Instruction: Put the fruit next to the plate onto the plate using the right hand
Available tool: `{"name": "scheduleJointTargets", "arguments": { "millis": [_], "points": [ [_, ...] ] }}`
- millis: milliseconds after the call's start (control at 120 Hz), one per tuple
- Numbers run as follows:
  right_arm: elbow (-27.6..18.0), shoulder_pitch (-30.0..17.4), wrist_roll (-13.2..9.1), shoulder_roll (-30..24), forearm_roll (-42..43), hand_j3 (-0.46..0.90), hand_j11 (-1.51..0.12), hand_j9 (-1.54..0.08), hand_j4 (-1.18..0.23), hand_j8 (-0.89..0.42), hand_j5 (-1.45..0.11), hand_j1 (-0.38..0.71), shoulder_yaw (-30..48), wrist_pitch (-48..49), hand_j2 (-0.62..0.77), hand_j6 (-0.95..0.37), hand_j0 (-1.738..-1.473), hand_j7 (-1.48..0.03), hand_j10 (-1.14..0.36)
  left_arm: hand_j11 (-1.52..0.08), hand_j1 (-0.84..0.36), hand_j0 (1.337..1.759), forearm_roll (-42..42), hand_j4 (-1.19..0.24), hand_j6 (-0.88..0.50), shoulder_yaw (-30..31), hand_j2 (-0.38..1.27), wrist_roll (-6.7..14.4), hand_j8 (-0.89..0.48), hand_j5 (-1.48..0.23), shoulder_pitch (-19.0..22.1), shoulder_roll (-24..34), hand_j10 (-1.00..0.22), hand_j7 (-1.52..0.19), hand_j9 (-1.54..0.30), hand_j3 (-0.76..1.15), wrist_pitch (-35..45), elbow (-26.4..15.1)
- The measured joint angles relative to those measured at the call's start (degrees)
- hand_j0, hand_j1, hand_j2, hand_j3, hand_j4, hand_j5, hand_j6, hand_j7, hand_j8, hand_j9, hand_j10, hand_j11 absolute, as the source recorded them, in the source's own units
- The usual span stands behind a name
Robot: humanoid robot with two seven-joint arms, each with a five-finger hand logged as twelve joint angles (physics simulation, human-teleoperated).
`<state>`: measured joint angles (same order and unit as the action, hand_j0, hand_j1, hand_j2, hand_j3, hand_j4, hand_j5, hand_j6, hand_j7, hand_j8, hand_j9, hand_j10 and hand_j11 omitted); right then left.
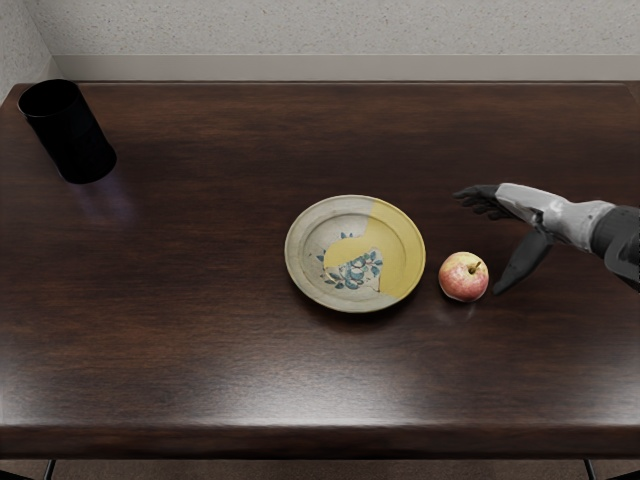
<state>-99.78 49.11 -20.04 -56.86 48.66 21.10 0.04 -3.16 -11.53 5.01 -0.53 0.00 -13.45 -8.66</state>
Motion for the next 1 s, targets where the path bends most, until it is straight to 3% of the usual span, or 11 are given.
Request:
{"name": "scheduleJointTargets", "arguments": {
  "millis": [1000],
  "points": [
    [-0.22, -4.8, -0.53, 5.83, 10.38, 0.0, -0.32, -0.32, -0.25, -0.25, -0.32, -0.06, -4.46, -10.08, -0.04, -0.25, -1.658, -0.32, -0.25, 0.0, 0.35, 1.658, 0.0, 0.0, 0.0, 0.0, 0.0, 0.0, 0.0, 0.0, 0.0, 0.0, 0.0, 0.0, 0.0, 0.0, 0.0, 0.0]
  ]
}}
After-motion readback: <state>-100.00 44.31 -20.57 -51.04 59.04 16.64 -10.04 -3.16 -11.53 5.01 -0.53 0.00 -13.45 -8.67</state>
